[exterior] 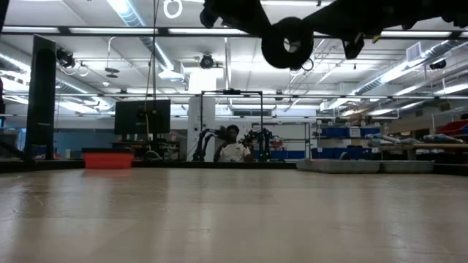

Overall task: Coil cords
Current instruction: Coil the red wire onto the black spool

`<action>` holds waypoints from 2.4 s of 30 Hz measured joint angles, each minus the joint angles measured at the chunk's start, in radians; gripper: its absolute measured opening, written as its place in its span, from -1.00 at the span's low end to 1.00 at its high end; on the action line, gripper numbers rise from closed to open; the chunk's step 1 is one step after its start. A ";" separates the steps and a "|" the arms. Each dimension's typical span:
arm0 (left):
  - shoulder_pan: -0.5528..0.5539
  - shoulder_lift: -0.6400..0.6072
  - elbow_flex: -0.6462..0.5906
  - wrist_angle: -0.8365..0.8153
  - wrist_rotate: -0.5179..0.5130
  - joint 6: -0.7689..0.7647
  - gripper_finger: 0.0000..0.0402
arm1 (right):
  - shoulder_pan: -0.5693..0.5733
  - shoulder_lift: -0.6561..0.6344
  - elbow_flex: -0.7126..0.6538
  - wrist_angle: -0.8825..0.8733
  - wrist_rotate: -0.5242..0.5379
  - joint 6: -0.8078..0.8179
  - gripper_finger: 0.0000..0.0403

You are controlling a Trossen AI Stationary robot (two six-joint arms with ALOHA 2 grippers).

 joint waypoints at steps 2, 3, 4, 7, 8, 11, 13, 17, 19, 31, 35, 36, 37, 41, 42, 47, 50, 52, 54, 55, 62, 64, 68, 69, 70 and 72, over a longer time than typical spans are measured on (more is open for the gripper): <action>0.004 0.004 0.000 -0.027 0.010 -0.030 -1.00 | 0.000 0.017 0.000 -0.005 -0.003 0.040 -0.96; 0.005 0.005 0.000 -0.045 0.019 -0.046 -1.00 | -0.001 0.028 0.000 -0.012 -0.003 0.060 -0.96; 0.007 0.010 0.000 -0.061 0.025 -0.060 -1.00 | -0.002 0.038 0.000 -0.022 -0.004 0.077 -0.96; 0.012 0.038 0.000 -0.075 0.035 -0.082 -1.00 | -0.010 0.086 0.001 -0.026 -0.013 0.129 -0.96; 0.018 0.049 0.000 -0.079 0.049 -0.085 -1.00 | -0.015 0.107 0.001 -0.026 -0.021 0.147 -0.96; 0.031 0.091 0.000 -0.074 0.079 -0.088 -1.00 | -0.031 0.161 0.001 -0.025 -0.044 0.201 -0.94; 0.039 0.116 0.000 -0.073 0.096 -0.089 -1.00 | -0.046 0.190 0.001 -0.024 -0.069 0.236 -0.93; 0.049 0.137 -0.001 -0.074 0.140 -0.092 -1.00 | -0.061 0.231 0.003 -0.009 -0.133 0.293 -0.92; 0.053 0.145 -0.009 -0.051 0.161 -0.092 -1.00 | -0.060 0.250 0.003 0.003 -0.143 0.297 -0.93; 0.054 0.153 -0.145 0.114 0.206 -0.160 -1.00 | -0.054 0.439 0.002 0.172 -0.158 0.376 -0.88; 0.052 0.158 -0.146 0.114 0.207 -0.163 -1.00 | -0.054 0.478 0.002 0.204 -0.168 0.398 -0.88; 0.052 0.158 -0.146 0.116 0.206 -0.163 -1.00 | -0.054 0.486 0.002 0.207 -0.168 0.399 -0.88; 0.052 0.158 -0.146 0.117 0.205 -0.163 -1.00 | -0.054 0.495 0.002 0.210 -0.169 0.400 -0.88; 0.052 0.159 -0.147 0.119 0.205 -0.169 -1.00 | -0.054 0.523 0.002 0.275 -0.172 0.412 -0.86; 0.052 0.162 -0.147 0.128 0.205 -0.173 -1.00 | -0.054 0.525 0.002 0.293 -0.175 0.406 -0.86; 0.053 0.167 -0.147 0.157 0.212 -0.189 -1.00 | -0.063 0.534 0.002 0.318 -0.190 0.380 -0.86; 0.053 0.168 -0.147 0.173 0.216 -0.189 -1.00 | -0.064 0.536 0.002 0.317 -0.199 0.385 -0.85; 0.053 0.168 -0.147 0.180 0.218 -0.189 -1.00 | -0.063 0.536 0.002 0.317 -0.202 0.376 -0.84; 0.053 0.168 -0.147 0.182 0.227 -0.191 -1.00 | -0.064 0.536 0.002 0.317 -0.203 0.372 -0.82; 0.054 0.168 -0.147 0.185 0.231 -0.193 -1.00 | -0.064 0.536 0.002 0.317 -0.205 0.372 -0.82; 0.053 0.168 -0.146 0.219 0.248 -0.194 -1.00 | -0.063 0.536 0.002 0.361 -0.241 0.336 -0.69; 0.054 0.168 -0.146 0.221 0.248 -0.194 -1.00 | -0.064 0.536 0.002 0.359 -0.245 0.336 -0.64; 0.054 0.168 -0.146 0.247 0.250 -0.194 -1.00 | -0.063 0.536 0.002 0.377 -0.264 0.335 -0.59; 0.054 0.168 -0.146 0.255 0.251 -0.194 -1.00 | -0.063 0.536 0.002 0.390 -0.275 0.331 -0.59; 0.053 0.168 -0.146 0.261 0.255 -0.195 -1.00 | -0.063 0.536 0.002 0.395 -0.285 0.323 -0.58; 0.054 0.168 -0.146 0.262 0.258 -0.196 -1.00 | -0.063 0.534 0.002 0.390 -0.292 0.309 -0.58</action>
